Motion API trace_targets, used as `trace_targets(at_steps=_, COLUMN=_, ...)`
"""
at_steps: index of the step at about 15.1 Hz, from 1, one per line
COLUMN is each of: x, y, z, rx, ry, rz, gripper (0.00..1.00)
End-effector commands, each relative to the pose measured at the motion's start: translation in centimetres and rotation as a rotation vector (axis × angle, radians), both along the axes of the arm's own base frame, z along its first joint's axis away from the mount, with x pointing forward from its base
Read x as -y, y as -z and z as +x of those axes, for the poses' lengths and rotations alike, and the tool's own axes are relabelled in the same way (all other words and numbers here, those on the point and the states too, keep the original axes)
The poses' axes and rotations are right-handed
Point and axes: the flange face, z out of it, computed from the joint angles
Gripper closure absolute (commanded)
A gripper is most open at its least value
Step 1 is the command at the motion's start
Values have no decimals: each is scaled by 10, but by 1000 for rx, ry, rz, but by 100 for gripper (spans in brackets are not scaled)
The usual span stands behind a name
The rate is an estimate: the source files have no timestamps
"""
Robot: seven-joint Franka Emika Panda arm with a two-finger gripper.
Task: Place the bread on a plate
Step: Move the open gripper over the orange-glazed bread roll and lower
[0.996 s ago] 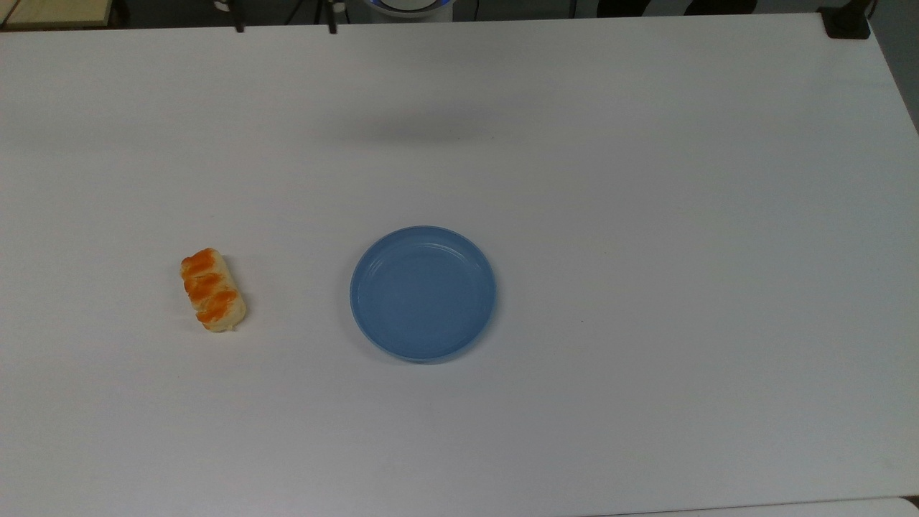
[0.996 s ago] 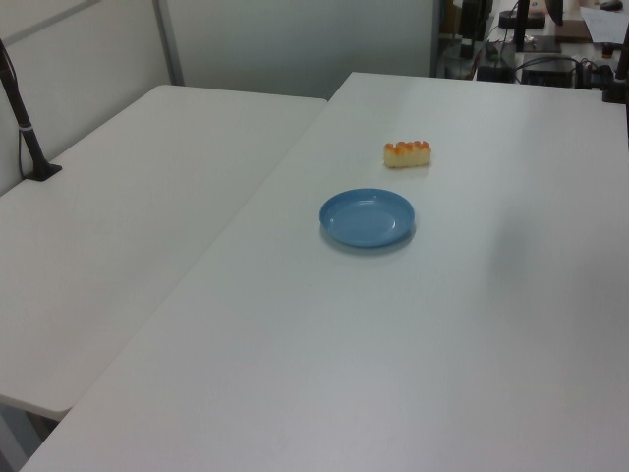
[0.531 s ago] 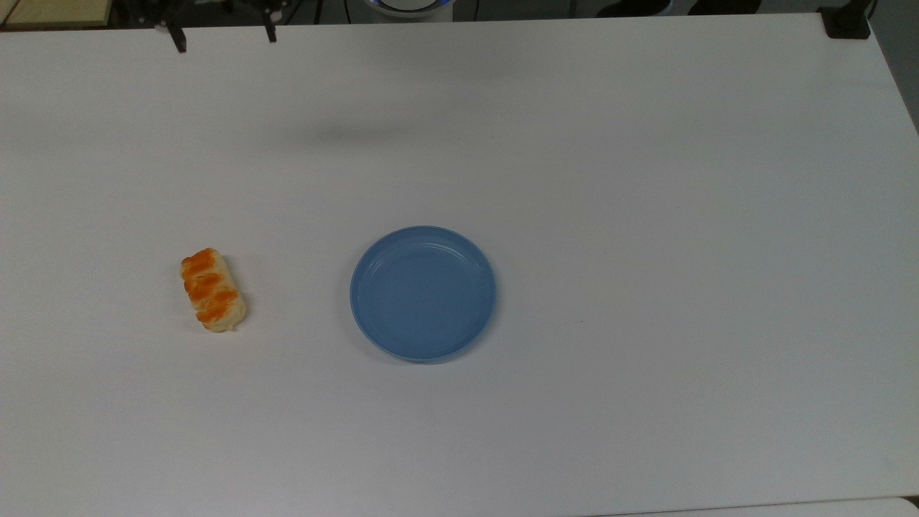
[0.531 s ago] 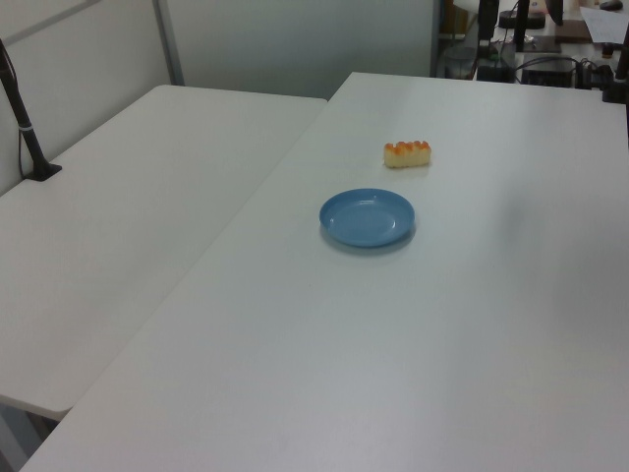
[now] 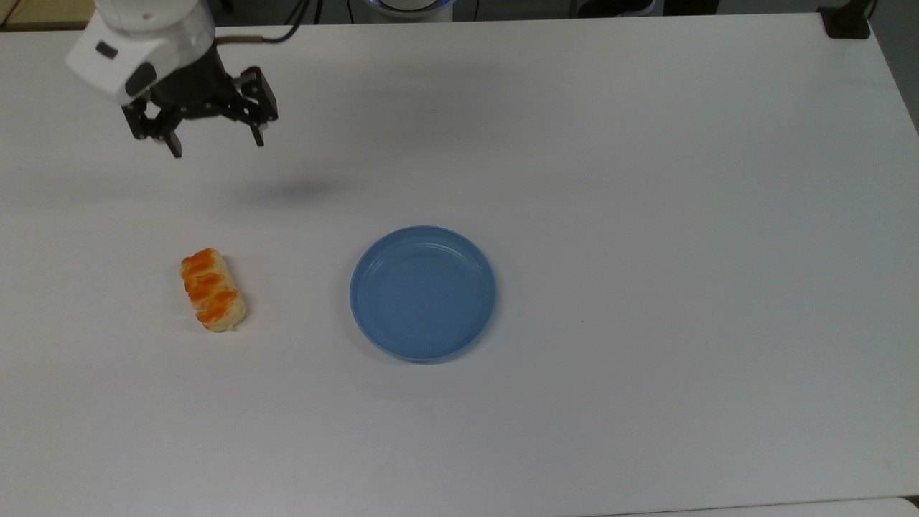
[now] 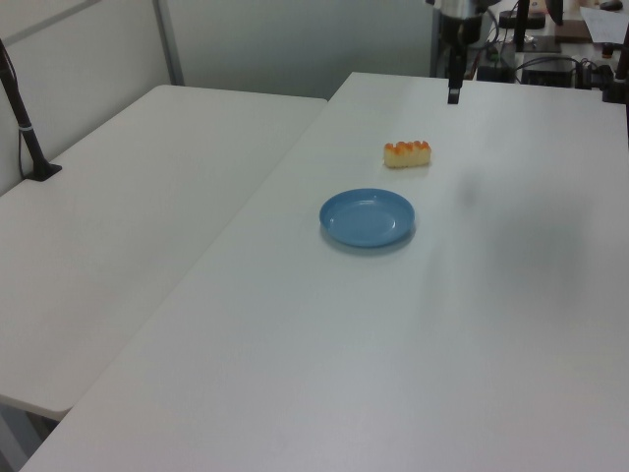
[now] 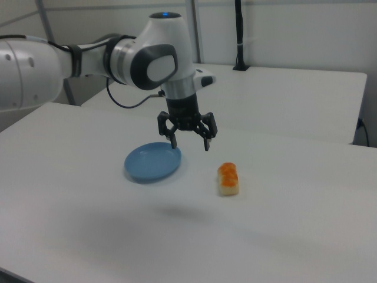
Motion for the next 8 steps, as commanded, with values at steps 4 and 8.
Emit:
trace_targets(at_steps=4, x=9, y=49, z=58, rx=-2, ry=-12, rz=-13, gripper=0)
trace_targets(at_steps=8, x=13, y=71, z=81, rx=40, ry=-13, rz=-36, gripper=0)
